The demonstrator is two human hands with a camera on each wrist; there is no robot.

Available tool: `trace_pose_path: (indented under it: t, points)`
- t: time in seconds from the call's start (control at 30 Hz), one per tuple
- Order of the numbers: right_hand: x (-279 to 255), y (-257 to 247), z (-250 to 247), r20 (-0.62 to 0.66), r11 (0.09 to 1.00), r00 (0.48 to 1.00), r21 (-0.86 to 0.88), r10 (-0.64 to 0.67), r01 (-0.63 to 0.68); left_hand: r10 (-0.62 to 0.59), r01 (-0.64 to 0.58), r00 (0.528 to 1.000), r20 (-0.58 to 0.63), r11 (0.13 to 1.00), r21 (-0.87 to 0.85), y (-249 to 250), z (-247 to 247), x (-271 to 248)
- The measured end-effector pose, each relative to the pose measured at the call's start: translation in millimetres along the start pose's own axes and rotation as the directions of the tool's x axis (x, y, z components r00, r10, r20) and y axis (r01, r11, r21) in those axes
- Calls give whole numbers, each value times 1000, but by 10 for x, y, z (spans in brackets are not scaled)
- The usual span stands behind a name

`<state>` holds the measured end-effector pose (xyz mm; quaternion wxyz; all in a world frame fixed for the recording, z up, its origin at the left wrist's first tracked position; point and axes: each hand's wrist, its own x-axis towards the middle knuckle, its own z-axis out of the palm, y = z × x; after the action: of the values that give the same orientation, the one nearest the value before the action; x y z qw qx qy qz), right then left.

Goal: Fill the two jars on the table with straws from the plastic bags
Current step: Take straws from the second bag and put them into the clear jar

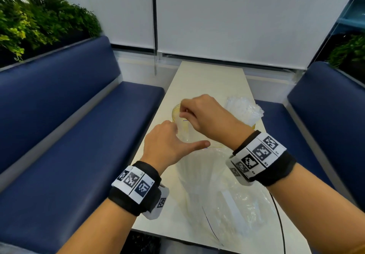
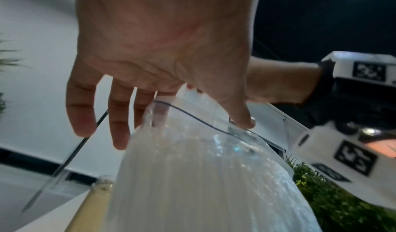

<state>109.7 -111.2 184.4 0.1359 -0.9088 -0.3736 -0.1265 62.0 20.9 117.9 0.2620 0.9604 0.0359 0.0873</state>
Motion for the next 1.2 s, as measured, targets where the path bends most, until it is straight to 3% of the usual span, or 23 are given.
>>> trace_pose_path:
  t: [0.17,0.27,0.37,0.47,0.57,0.6,0.67,0.73,0.8,0.83,0.9,0.97,1.2]
  points:
    - [199,-120,-159,-187,989,981,127,-46,70,-85,59,994,-74,954,-294,-13,235,83]
    - [236,-125,-71,-204,973,979,228,1,46,-108,48,990,-94,867,-497,-23,344,102]
    - [220,-97,22,-190,939,980,344,63,7,-114,30,988,-108,813,-582,-19,440,121]
    - [219,-94,36,-249,938,964,346,97,-5,-80,7,992,-102,818,-575,-19,472,170]
    - [212,-167,32,-314,975,949,200,-26,93,-36,-19,995,-92,843,-538,-32,452,208]
    - [211,-184,60,-277,977,956,157,-100,147,-24,-28,995,-93,854,-520,-48,459,220]
    - [207,-196,148,-83,981,982,78,-172,179,-5,-36,997,-83,873,-486,-60,441,211]
    - [185,-165,210,24,985,992,124,-123,119,1,-45,996,-92,875,-482,-81,444,203]
    - [139,-136,183,-80,967,997,255,0,21,-35,-19,995,-90,846,-533,-85,416,202]
    - [120,-122,161,-133,970,988,240,73,-39,-51,-6,995,-91,839,-545,-78,393,199]
    - [120,-82,175,-109,989,983,32,150,-147,-71,12,993,-90,843,-537,-84,363,218]
    - [132,-62,284,-2,984,987,-82,158,-157,-94,33,991,-91,855,-517,-72,327,234]
    - [272,-96,303,12,979,986,112,169,-169,-107,62,992,-74,891,-450,-197,291,199]
